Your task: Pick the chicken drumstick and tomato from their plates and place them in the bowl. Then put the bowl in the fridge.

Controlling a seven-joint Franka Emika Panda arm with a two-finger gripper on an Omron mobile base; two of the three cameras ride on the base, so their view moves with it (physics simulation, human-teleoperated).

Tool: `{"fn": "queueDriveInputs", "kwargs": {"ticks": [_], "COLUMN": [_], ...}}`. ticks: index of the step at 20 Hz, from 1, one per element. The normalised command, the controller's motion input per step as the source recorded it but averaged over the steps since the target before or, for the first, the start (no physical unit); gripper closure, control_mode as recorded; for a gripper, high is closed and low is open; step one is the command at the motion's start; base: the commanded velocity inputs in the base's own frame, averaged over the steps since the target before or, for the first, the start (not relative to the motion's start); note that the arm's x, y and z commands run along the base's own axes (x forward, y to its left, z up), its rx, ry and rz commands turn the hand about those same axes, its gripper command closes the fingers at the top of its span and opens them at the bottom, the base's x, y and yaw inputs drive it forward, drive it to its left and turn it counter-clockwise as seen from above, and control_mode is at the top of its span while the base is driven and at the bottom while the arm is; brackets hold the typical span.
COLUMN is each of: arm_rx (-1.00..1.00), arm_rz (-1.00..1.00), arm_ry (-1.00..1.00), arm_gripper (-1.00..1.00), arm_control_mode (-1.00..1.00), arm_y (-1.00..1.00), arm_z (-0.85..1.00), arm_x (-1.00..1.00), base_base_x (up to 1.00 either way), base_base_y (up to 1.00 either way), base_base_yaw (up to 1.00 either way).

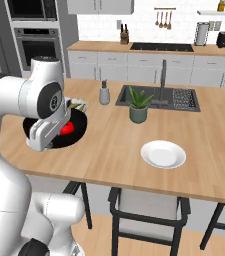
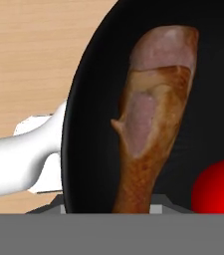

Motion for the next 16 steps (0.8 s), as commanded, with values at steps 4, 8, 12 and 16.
{"fn": "queueDriveInputs", "kwargs": {"ticks": [4, 8, 12, 16], "arm_rx": [0.00, 0.00, 0.00, 0.00], "arm_rz": [0.00, 0.00, 0.00, 0.00], "arm_ry": [0.04, 0.00, 0.00, 0.00], "arm_gripper": [1.00, 1.00, 1.00, 1.00], "arm_control_mode": [-1.00, -1.00, 1.00, 1.00], "arm_y": [0.00, 0.00, 0.00, 0.00], "arm_z": [0.01, 0.00, 0.00, 0.00], "arm_x": [0.00, 0.00, 0.00, 0.00], "base_base_x": [0.00, 0.00, -0.08, -0.84], "base_base_y": [0.00, 0.00, 0.00, 0.40], "base_base_yaw": [0.00, 0.00, 0.00, 0.00]}}
